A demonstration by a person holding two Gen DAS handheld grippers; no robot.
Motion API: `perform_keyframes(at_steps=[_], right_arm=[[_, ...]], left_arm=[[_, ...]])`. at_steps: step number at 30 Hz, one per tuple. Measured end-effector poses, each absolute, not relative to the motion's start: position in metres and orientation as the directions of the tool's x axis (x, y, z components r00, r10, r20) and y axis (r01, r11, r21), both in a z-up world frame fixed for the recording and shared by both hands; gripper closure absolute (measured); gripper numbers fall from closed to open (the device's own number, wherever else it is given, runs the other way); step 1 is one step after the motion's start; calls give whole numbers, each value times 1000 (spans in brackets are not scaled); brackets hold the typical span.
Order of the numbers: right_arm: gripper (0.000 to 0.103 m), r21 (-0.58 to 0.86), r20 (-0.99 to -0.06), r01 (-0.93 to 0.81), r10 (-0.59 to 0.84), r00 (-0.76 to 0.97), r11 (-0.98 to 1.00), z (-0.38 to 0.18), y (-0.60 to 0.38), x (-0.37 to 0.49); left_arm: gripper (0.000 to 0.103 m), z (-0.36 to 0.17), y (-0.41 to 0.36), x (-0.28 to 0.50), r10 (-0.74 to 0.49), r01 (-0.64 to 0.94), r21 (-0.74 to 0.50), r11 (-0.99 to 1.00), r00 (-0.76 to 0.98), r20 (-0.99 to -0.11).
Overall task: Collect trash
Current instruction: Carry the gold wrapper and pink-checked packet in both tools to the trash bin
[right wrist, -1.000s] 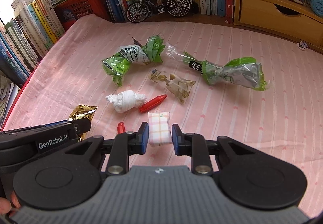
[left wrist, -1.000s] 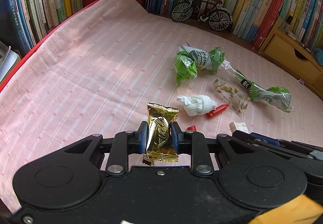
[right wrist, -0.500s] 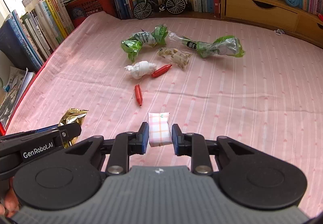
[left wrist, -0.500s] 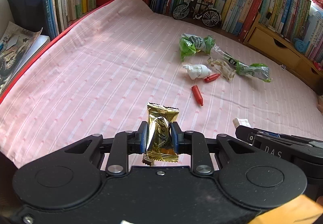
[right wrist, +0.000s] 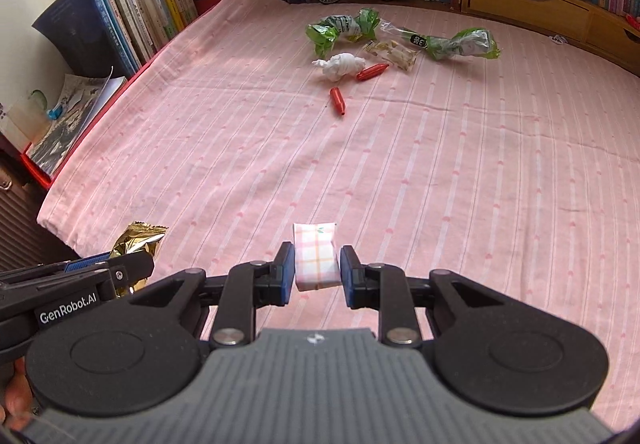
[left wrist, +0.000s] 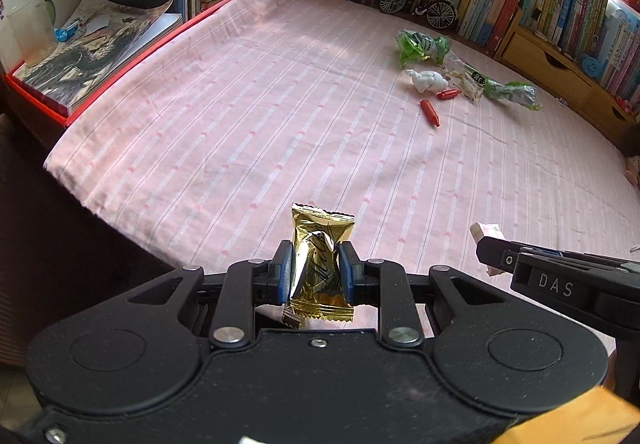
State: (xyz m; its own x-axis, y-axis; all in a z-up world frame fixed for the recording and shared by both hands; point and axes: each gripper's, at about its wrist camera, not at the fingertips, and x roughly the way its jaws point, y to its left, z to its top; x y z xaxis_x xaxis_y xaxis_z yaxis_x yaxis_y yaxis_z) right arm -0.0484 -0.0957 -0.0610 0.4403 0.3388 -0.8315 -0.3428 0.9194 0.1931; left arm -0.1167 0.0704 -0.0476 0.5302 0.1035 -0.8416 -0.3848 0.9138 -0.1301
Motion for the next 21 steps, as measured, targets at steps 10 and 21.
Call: perform_keyframes(at_steps=[10, 21], right_arm=[[73, 202, -848, -372, 352, 397, 906, -78, -81, -120], [73, 196, -879, -431, 353, 321, 881, -107, -62, -176]], left_arm=[[80, -66, 80, -188, 102, -395, -117, 911, 493, -864], [80, -104, 85, -239, 73, -435, -131, 891, 423, -903]])
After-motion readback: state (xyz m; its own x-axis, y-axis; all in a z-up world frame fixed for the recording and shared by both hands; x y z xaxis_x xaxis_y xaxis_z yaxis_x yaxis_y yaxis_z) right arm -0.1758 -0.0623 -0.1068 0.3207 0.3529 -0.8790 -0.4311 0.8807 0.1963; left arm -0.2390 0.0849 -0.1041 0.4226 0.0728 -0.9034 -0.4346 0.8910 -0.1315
